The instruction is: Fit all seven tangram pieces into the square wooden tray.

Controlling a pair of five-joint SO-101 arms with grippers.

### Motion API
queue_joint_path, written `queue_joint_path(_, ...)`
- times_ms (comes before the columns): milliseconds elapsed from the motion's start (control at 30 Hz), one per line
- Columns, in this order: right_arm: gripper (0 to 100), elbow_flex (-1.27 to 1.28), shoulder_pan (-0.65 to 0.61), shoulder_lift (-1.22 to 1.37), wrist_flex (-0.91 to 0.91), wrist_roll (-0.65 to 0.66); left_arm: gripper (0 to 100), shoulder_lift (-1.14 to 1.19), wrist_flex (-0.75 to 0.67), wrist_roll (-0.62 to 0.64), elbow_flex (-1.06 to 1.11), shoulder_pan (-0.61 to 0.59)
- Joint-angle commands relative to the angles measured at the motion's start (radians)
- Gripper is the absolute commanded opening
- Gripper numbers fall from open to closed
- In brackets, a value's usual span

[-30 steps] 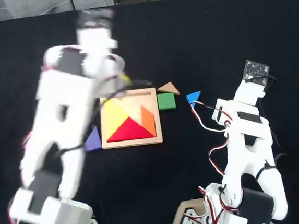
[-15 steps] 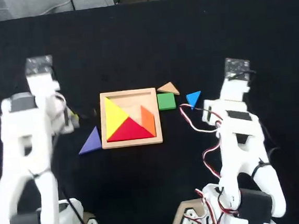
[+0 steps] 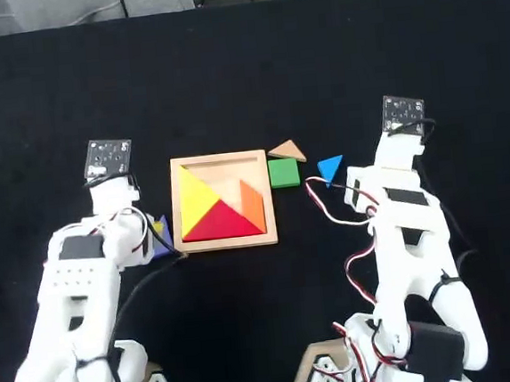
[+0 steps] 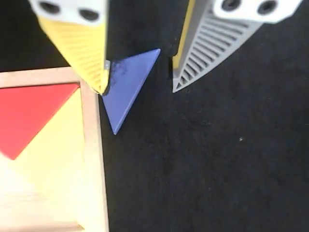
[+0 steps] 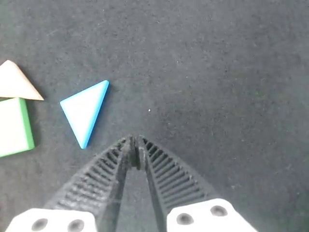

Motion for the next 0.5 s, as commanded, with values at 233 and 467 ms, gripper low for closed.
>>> queue_joint_path(233,1.5,-0.005,-0.014,-0.035,-0.021,0.009,22,0.347,-0.132,0.087,-0.200,0.005)
queue_joint_path(467,1.5,-0.005,-0.014,-0.035,-0.021,0.009,22,0.479,-0.124,0.087,-0.295,0.010)
